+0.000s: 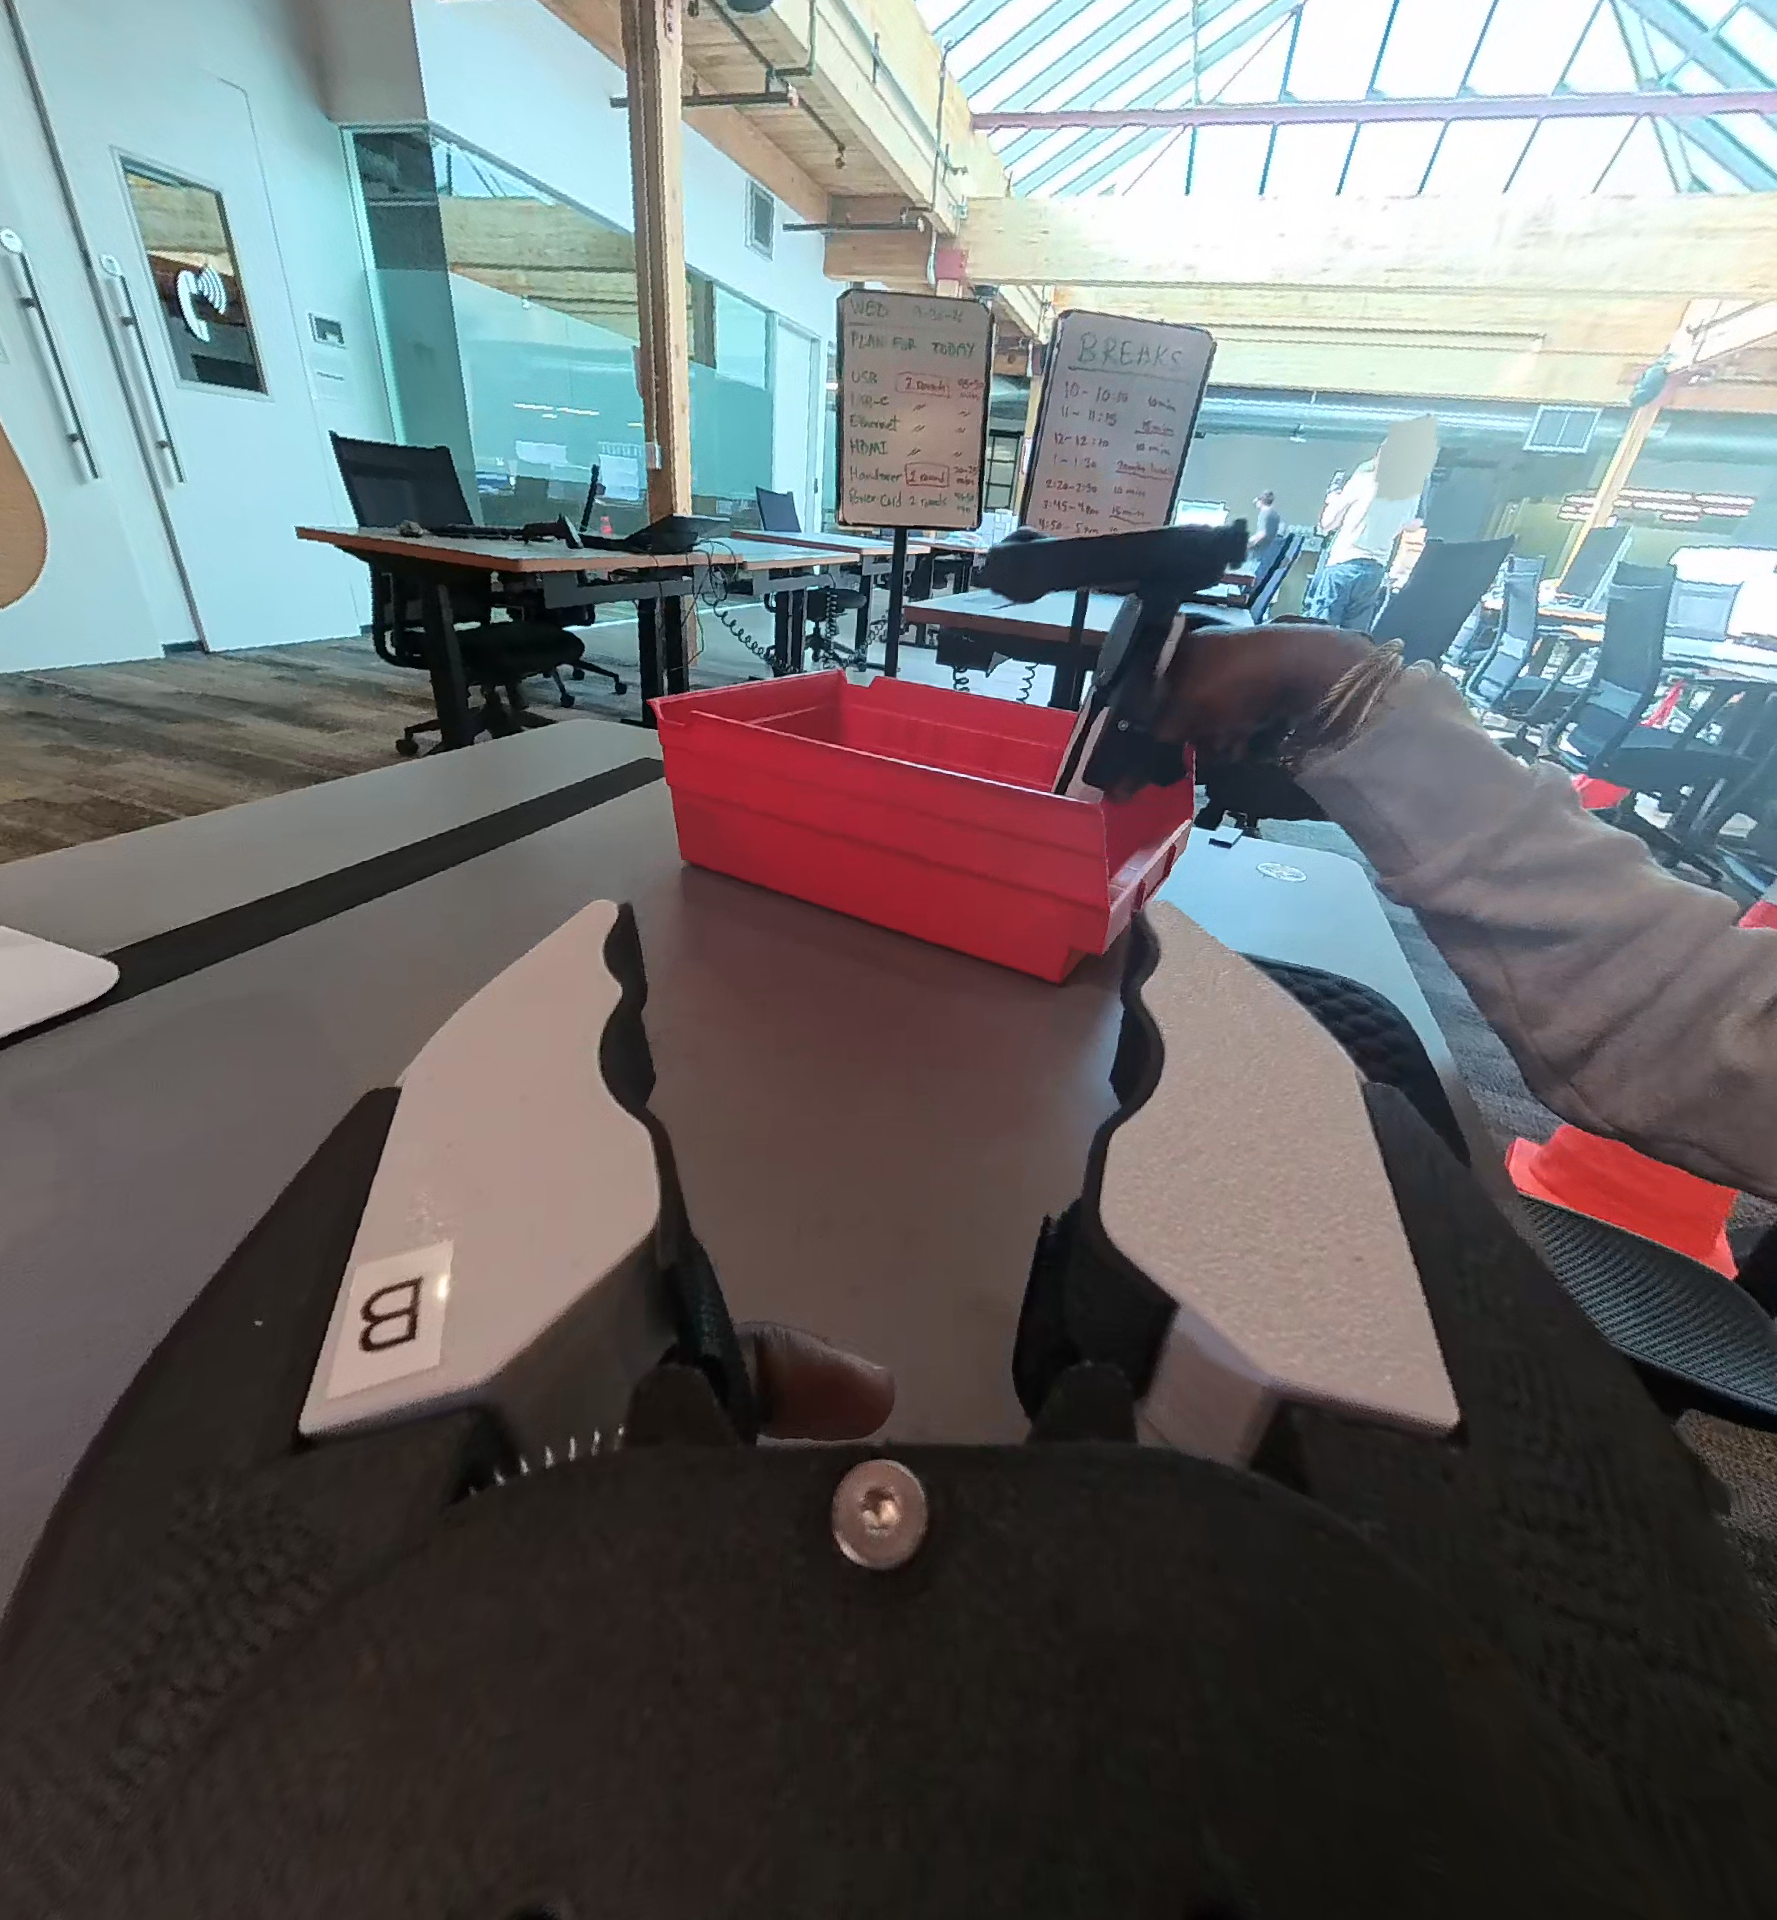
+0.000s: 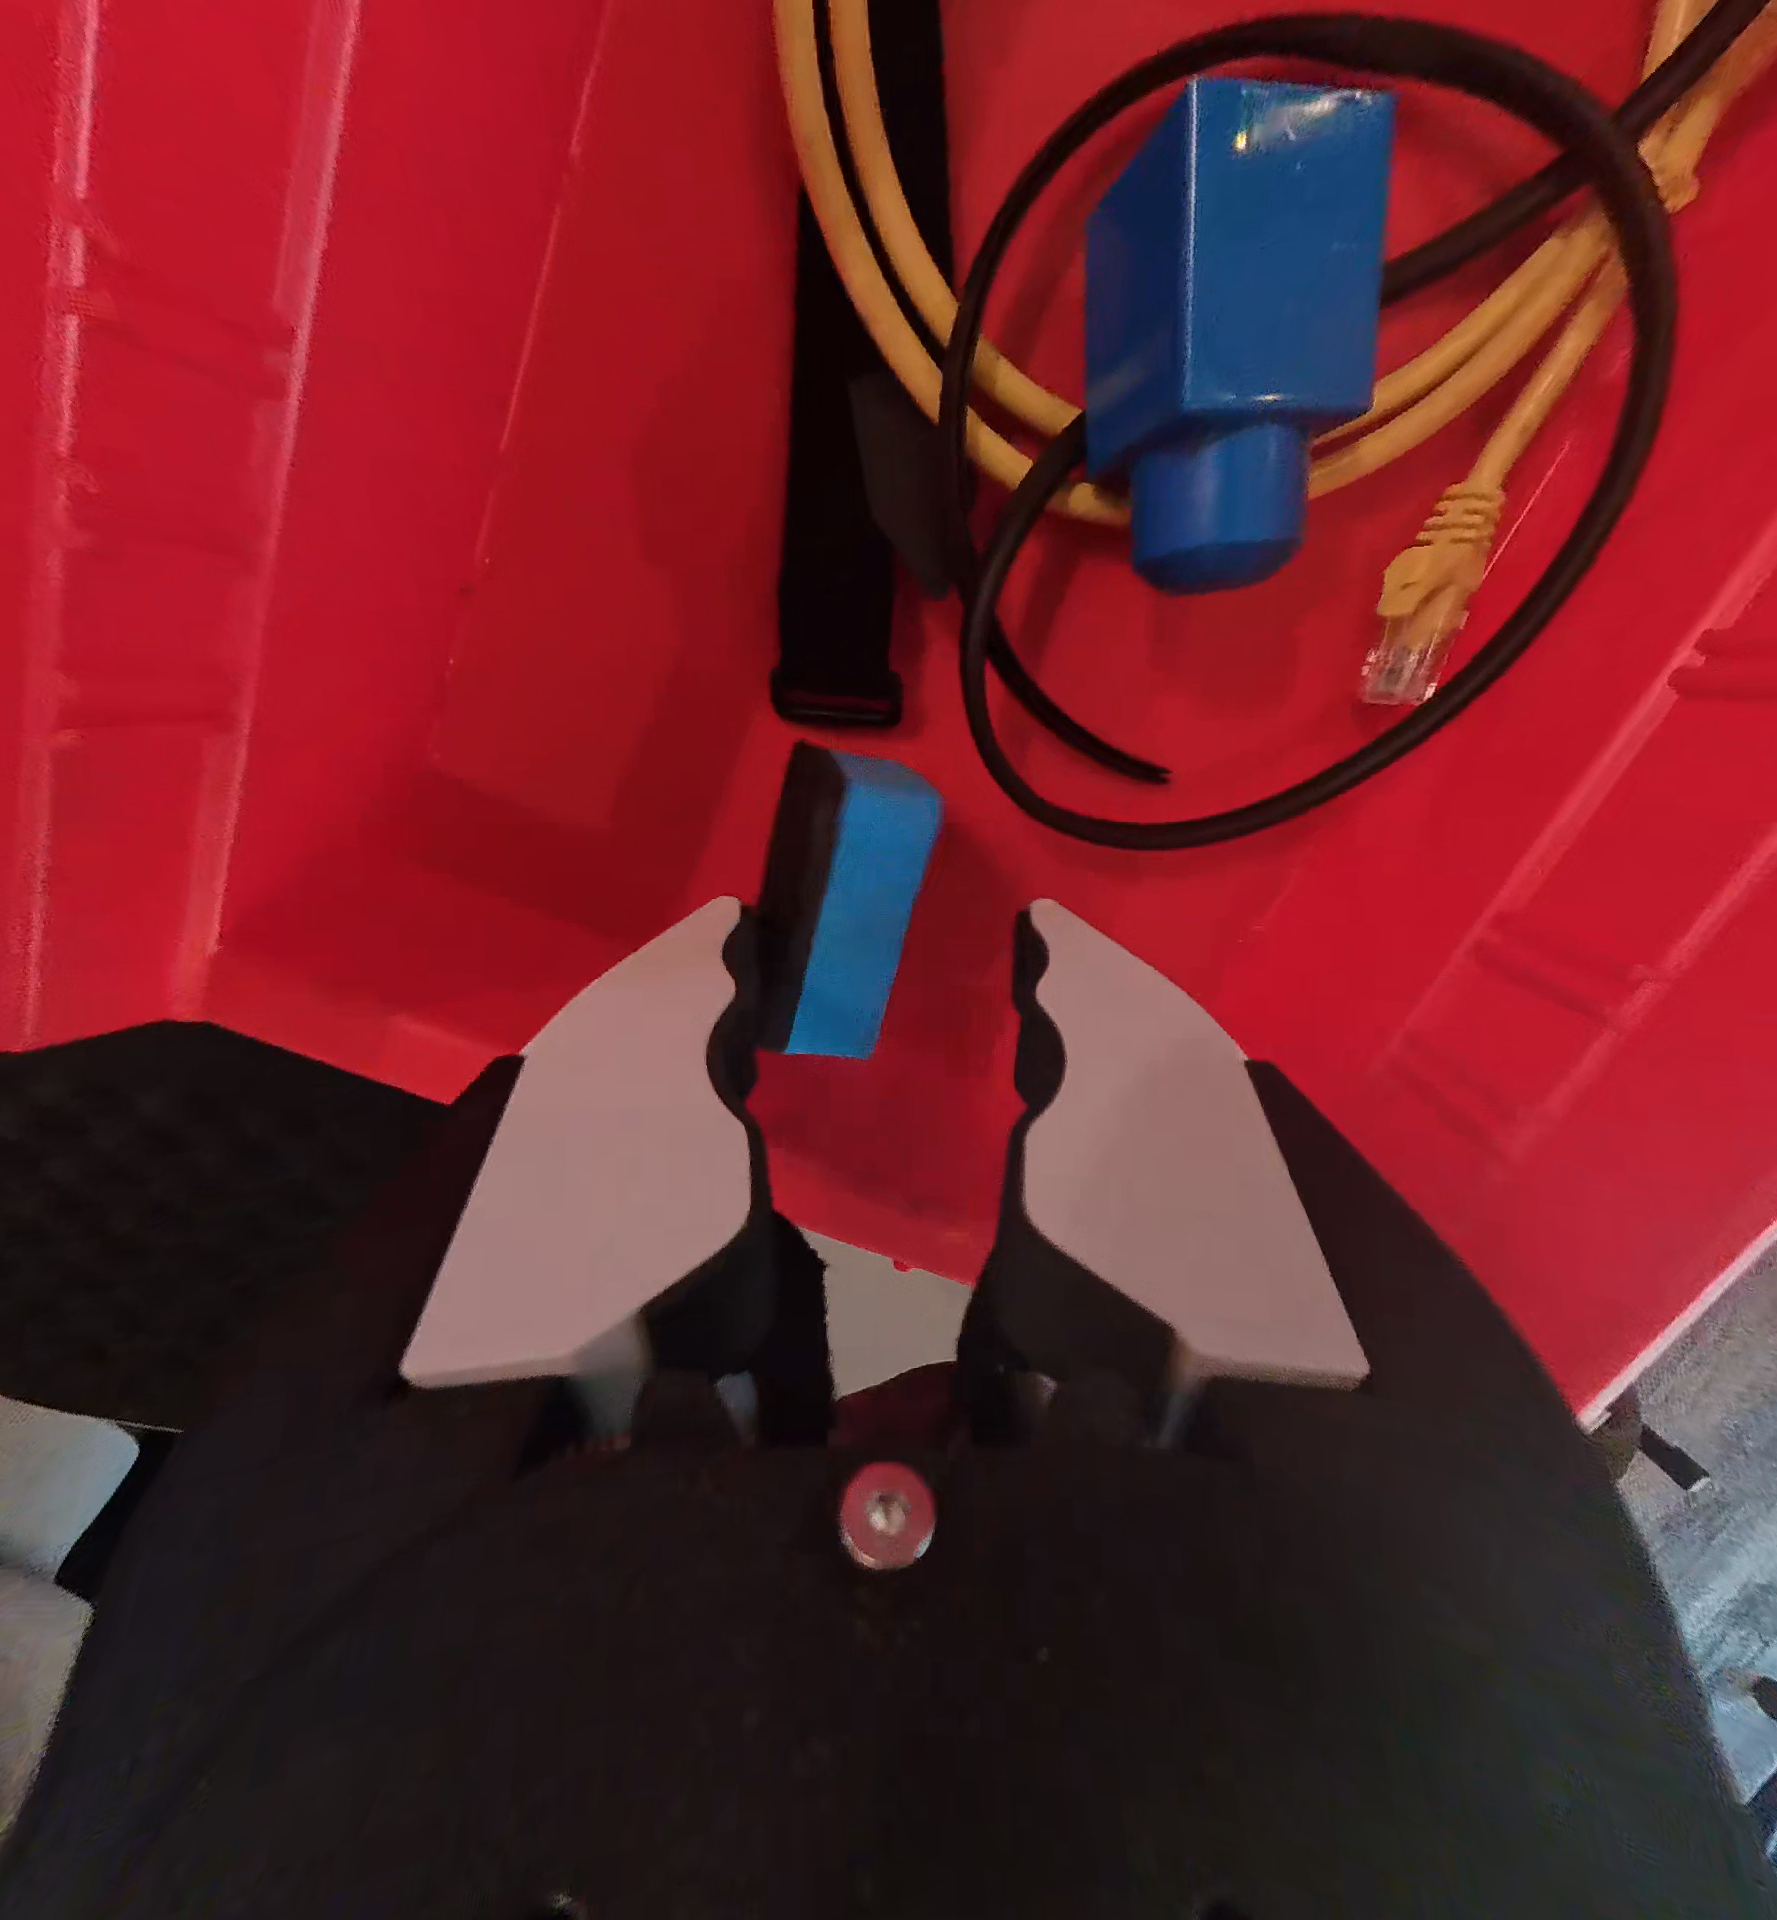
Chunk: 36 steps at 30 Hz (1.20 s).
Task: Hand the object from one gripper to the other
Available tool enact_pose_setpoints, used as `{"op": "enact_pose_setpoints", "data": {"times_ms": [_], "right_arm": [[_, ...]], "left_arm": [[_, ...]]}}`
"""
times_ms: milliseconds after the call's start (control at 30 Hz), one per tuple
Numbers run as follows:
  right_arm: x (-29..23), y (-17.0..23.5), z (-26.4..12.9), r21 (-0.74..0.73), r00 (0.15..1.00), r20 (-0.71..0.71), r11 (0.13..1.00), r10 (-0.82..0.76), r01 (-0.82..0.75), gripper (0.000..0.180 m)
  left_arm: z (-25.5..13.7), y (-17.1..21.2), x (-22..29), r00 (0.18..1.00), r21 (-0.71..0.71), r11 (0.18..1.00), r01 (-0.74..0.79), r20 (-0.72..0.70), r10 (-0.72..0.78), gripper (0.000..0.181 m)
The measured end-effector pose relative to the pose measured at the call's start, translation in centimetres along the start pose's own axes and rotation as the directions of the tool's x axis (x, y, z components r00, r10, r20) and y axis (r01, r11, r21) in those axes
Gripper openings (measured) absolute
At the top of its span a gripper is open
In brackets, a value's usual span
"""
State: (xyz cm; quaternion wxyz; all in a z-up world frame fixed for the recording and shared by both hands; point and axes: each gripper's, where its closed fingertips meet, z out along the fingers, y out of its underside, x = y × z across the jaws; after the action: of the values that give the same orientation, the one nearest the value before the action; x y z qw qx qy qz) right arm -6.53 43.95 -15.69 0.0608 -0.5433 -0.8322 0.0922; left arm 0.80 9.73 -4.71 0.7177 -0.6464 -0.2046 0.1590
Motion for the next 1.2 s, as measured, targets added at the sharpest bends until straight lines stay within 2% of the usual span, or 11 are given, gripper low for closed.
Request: {"op": "enact_pose_setpoints", "data": {"times_ms": [167,300,367,467,533,633,800,900,967,1067,1200], "right_arm": [[0.2,-0.5,-0.3,0.037,0.999,-0.033,0.999,0.018,-0.017,0.069],[-0.7,-3.3,-2.5,0.263,0.997,-0.072,0.965,0.015,0.004,0.089],[-2.2,-5.2,-4.3,0.408,0.995,-0.099,0.912,-0.008,0.048,0.097],[-6.3,-7.8,-7.2,0.613,0.990,-0.126,0.781,-0.055,0.121,0.111],[-10.0,-8.9,-8.4,0.698,0.986,-0.142,0.698,-0.082,0.159,0.116],[-16.9,-9.0,-7.0,0.699,0.973,-0.137,0.678,-0.186,0.228,0.121],[-26.2,-9.2,-0.8,0.638,0.950,-0.060,0.720,-0.307,0.273,0.119],[-30.1,-9.1,2.8,0.585,0.933,0.050,0.768,-0.357,0.262,0.128],[-31.3,-8.8,5.0,0.522,0.924,0.086,0.806,-0.373,0.278,0.146],[-31.6,-9.2,6.8,0.505,0.929,0.075,0.817,-0.362,0.278,0.146],[-31.3,-9.5,7.0,0.512,0.949,0.065,0.826,-0.310,0.235,0.146]], "left_arm": [[0.1,0.4,-0.1,1.000,-0.029,1.000,0.012,0.008,-0.011,0.092],[0.3,1.2,-0.8,0.998,-0.077,0.997,0.008,0.055,-0.004,0.095],[0.3,1.6,-1.2,0.997,-0.100,0.995,0.003,0.081,0.005,0.098],[0.3,2.0,-1.8,0.993,-0.126,0.992,0.010,0.117,0.005,0.102],[0.1,2.2,-2.5,0.987,-0.152,0.988,0.015,0.163,0.011,0.105],[-0.4,2.7,-4.1,0.966,-0.196,0.980,0.033,0.259,0.020,0.108],[-1.7,3.9,-6.7,0.915,-0.243,0.962,0.122,0.403,-0.014,0.116],[-2.3,4.1,-7.5,0.900,-0.253,0.955,0.159,0.435,-0.034,0.118],[-2.3,4.2,-7.5,0.900,-0.252,0.953,0.167,0.433,-0.043,0.118],[-2.2,4.5,-7.4,0.904,-0.280,0.947,0.157,0.427,-0.024,0.118],[-2.2,5.1,-7.4,0.902,-0.311,0.938,0.151,0.432,-0.002,0.120]]}}
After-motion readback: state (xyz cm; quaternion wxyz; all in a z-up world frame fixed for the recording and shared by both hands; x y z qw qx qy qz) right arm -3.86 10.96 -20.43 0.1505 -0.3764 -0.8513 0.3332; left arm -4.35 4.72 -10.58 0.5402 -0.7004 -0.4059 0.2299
